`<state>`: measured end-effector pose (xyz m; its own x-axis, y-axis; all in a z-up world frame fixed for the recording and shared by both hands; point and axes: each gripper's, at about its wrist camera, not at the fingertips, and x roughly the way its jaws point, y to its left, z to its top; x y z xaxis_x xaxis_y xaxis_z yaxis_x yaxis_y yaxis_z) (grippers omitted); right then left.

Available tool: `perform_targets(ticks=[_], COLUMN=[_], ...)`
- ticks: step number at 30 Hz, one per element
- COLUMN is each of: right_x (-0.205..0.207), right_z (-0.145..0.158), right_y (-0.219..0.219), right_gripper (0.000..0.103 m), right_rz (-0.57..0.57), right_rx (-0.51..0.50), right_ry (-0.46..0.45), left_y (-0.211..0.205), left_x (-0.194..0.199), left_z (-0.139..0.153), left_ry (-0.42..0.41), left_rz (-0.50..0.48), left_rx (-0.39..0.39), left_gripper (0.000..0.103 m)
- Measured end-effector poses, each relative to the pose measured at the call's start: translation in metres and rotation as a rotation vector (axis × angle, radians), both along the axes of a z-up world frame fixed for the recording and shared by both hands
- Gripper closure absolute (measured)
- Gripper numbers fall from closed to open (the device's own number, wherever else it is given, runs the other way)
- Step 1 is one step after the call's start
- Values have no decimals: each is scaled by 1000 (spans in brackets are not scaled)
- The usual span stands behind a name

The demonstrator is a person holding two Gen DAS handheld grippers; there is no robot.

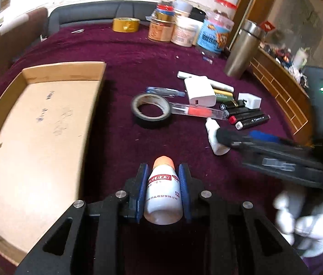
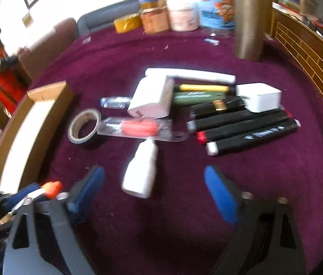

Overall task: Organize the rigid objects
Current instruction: 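Carry the orange-capped bottle into the box with left tool while right places dropper bottle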

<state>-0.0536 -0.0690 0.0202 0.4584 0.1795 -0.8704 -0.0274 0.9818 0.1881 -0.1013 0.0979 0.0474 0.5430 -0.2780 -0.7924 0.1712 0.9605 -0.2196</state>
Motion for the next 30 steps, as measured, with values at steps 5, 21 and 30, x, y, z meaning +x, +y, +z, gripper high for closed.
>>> perform_targets(ticks=[5, 21, 30], right_x=[3, 35, 92], right_z=[-1, 57, 21], right_y=[6, 104, 147], right_gripper=[80, 79, 79], right_rz=[-5, 177, 123], right_rx=[-56, 305, 318], right_ry=[14, -12, 68], left_y=[21, 122, 152], left_x=[-10, 32, 105], left_z=[9, 49, 9], left_ry=[-5, -90, -17], left_rz=[22, 148, 221], left_rx=[-50, -124, -144], left_gripper=[80, 80, 80])
